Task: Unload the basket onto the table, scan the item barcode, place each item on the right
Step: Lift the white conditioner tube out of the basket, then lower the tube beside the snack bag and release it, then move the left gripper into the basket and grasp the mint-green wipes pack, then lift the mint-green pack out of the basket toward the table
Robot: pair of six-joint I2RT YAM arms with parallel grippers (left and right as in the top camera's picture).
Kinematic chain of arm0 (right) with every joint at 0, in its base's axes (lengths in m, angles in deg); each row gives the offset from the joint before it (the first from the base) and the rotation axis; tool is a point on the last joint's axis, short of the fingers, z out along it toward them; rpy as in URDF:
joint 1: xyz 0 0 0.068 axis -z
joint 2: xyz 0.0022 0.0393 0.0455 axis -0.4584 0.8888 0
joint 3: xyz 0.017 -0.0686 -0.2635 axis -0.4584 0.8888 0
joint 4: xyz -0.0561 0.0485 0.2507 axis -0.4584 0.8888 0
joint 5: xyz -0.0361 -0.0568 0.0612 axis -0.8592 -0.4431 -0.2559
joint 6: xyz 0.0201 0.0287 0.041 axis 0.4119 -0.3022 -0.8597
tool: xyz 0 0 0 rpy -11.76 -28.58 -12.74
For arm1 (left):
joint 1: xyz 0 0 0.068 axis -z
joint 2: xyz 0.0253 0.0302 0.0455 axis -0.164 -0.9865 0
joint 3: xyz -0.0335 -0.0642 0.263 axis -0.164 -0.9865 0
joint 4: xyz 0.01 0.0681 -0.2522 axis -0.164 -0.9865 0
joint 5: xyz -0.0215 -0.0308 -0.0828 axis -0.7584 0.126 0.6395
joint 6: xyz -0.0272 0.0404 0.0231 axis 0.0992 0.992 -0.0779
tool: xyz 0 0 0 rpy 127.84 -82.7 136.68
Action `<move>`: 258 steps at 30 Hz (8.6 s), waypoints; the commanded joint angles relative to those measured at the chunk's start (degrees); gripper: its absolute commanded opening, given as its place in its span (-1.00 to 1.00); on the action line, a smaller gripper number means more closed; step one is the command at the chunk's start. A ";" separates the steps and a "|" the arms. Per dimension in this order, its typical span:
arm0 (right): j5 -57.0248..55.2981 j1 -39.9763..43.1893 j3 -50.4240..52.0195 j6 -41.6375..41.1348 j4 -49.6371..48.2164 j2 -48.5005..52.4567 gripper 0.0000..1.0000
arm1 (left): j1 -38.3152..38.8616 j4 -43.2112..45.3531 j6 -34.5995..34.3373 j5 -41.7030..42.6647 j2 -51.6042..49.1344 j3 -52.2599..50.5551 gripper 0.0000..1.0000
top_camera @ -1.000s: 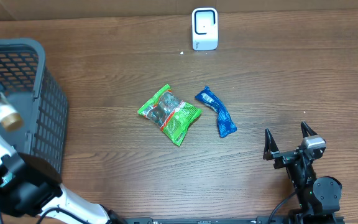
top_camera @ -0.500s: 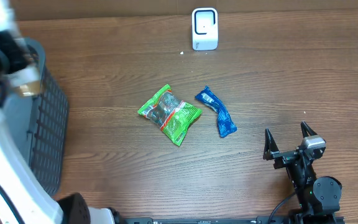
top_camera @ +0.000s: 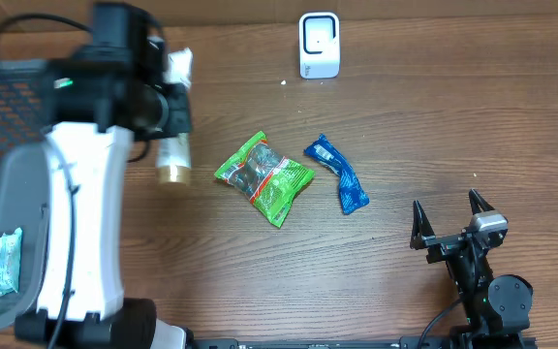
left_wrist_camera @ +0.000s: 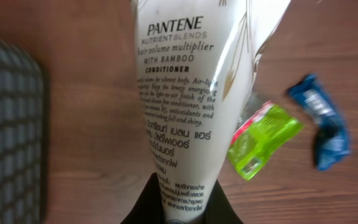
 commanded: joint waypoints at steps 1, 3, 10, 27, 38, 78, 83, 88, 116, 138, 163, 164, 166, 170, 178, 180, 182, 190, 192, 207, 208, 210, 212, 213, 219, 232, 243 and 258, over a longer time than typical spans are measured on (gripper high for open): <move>-0.52 -0.26 0.59 -0.02 -0.28 -0.61 1.00 | 2.49 4.72 -7.32 -4.92 -0.22 -10.97 -0.91; -0.52 -0.26 0.59 -0.02 -0.28 -0.61 1.00 | 2.86 7.54 -8.52 -5.33 -0.22 -15.43 -0.92; -0.52 -0.26 0.59 -0.02 -0.28 -0.61 1.00 | 2.93 28.13 -11.32 -11.28 -0.22 -34.97 -0.91; -0.52 -0.26 0.59 -0.02 -0.28 -0.61 1.00 | 6.10 55.95 -1.79 -8.61 -7.76 -54.53 -0.92; -0.52 -0.26 0.59 -0.02 -0.28 -0.61 1.00 | 11.93 61.64 -0.98 -6.05 -9.18 -53.37 -0.92; -0.52 -0.26 0.59 -0.02 -0.28 -0.61 1.00 | 6.45 0.11 3.13 -6.21 -8.20 17.07 0.71; -0.52 -0.26 0.59 -0.02 -0.28 -0.61 1.00 | -0.68 -9.25 3.39 -7.87 -5.03 22.16 0.67; -0.52 -0.26 0.59 -0.02 -0.28 -0.61 1.00 | -11.19 -10.38 5.68 -5.68 -0.02 19.82 0.64; -0.52 -0.26 0.59 -0.02 -0.31 -0.61 1.00 | -54.10 9.79 7.89 -3.61 3.21 -6.29 0.58; -0.52 -0.26 0.59 -0.02 -0.28 -0.61 1.00 | -54.47 38.38 25.59 -18.12 0.83 -41.09 0.91; -0.52 -0.26 0.59 -0.02 -0.28 -0.61 1.00 | -55.28 57.35 36.33 -18.36 -10.12 -49.37 0.80; -0.52 -0.26 0.59 -0.02 -0.28 -0.61 1.00 | -55.32 57.90 36.35 -18.40 -10.25 -49.37 0.81; -0.52 -0.26 0.59 -0.02 -0.28 -0.61 1.00 | -55.49 58.86 36.72 -18.38 -10.29 -49.37 0.77; -0.52 -0.26 0.59 -0.02 -0.28 -0.61 1.00 | -56.17 59.04 36.98 -19.87 -10.32 -49.57 0.65; -0.52 -0.26 0.59 -0.02 -0.28 -0.61 1.00 | -58.95 58.60 36.63 -19.80 -10.51 -50.14 0.54; -0.52 -0.26 0.59 -0.02 -0.28 -0.61 1.00 | -59.34 58.58 35.58 -19.78 -10.62 -50.25 0.51; -0.52 -0.26 0.59 -0.02 -0.28 -0.61 1.00 | -59.39 58.58 35.21 -19.74 -10.80 -50.45 0.46; -0.52 -0.26 0.59 -0.02 -0.28 -0.61 1.00 | -59.32 58.62 34.27 -18.62 -13.46 -50.69 -0.21; -0.52 -0.26 0.59 -0.02 -0.28 -0.61 1.00 | -59.32 58.58 34.10 -16.50 -14.10 -50.71 -0.49; -0.52 -0.26 0.59 -0.02 -0.28 -0.61 1.00 | -54.80 57.83 28.09 -3.52 -14.78 -49.37 -0.92; -0.52 -0.26 0.59 -0.02 -0.28 -0.61 1.00 | -53.94 57.48 28.04 -1.81 -14.71 -48.72 -0.92; -0.52 -0.26 0.59 -0.02 -0.28 -0.61 1.00 | -51.84 55.93 27.02 -0.04 -14.47 -47.01 -0.92; -0.52 -0.26 0.59 -0.02 -0.28 -0.61 1.00 | -50.01 53.62 25.77 -0.02 -14.36 -44.96 -0.92; -0.52 -0.26 0.59 -0.02 -0.28 -0.61 1.00 | -49.07 51.93 25.09 -0.02 -14.36 -43.43 -0.92; -0.52 -0.26 0.59 -0.02 -0.28 -0.61 1.00 | -46.60 41.66 19.52 3.13 -14.36 -32.68 -0.92; -0.52 -0.26 0.59 -0.02 -0.28 -0.61 1.00 | -46.51 17.99 12.59 8.50 -14.34 -1.36 -0.92; -0.52 -0.26 0.59 -0.02 -0.28 -0.61 1.00 | -40.50 2.25 12.09 14.88 -13.09 27.12 -0.92; -0.52 -0.26 0.59 -0.02 -0.28 -0.61 1.00 | -16.39 -10.36 5.46 9.42 -9.05 35.43 -0.92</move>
